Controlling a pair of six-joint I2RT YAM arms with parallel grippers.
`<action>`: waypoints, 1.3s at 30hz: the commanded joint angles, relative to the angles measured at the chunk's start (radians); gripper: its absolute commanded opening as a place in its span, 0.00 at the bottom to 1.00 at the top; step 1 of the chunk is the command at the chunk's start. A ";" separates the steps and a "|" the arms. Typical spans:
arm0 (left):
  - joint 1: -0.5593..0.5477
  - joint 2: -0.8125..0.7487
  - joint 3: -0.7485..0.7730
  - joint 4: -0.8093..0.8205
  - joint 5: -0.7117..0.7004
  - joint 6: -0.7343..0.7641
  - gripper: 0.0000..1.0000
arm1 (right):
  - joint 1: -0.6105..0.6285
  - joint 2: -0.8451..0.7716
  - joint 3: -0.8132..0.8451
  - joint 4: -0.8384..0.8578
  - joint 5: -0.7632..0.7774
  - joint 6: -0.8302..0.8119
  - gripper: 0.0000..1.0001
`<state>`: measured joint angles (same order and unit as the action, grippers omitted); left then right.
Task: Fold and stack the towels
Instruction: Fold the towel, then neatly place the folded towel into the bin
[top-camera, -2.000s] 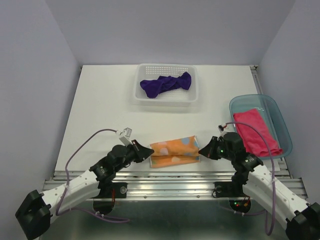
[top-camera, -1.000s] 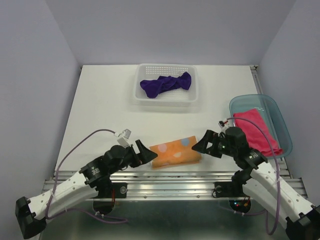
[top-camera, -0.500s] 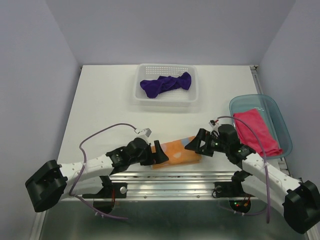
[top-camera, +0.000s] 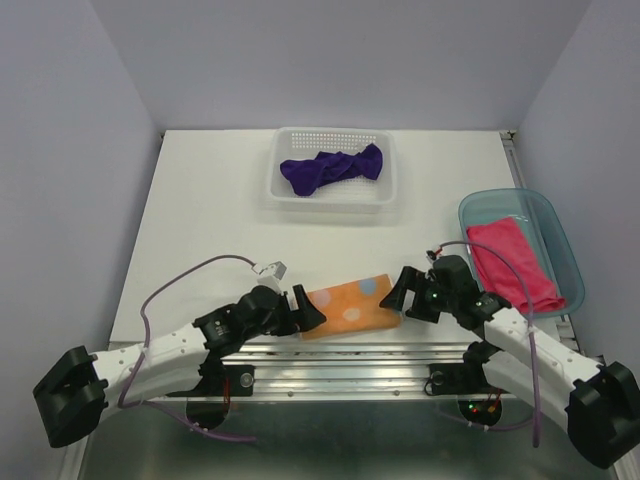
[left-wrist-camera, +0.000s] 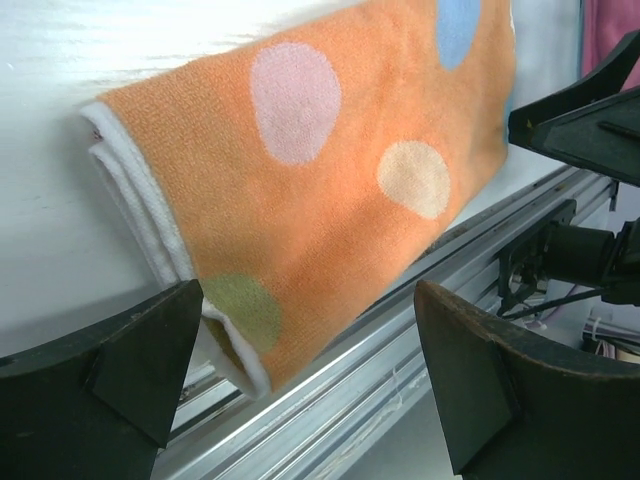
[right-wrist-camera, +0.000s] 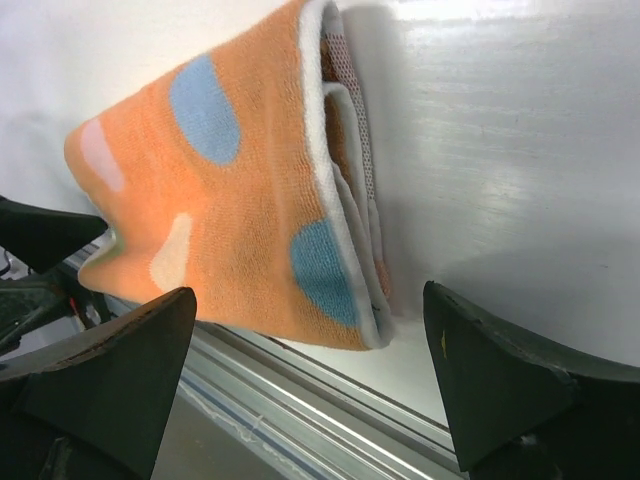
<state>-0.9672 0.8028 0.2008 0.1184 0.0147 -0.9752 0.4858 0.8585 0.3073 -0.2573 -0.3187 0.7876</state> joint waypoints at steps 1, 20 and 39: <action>-0.004 -0.063 0.110 -0.117 -0.117 0.066 0.99 | 0.008 -0.032 0.116 -0.069 0.087 -0.085 1.00; -0.001 -0.102 0.218 -0.376 -0.429 0.043 0.99 | 0.221 0.329 0.236 -0.162 0.405 -0.125 0.79; 0.005 -0.126 0.190 -0.375 -0.438 0.047 0.99 | 0.385 0.591 0.286 -0.220 0.584 -0.031 0.66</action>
<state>-0.9668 0.6979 0.4004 -0.2527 -0.3824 -0.9325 0.8490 1.3483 0.6365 -0.3878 0.2089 0.6891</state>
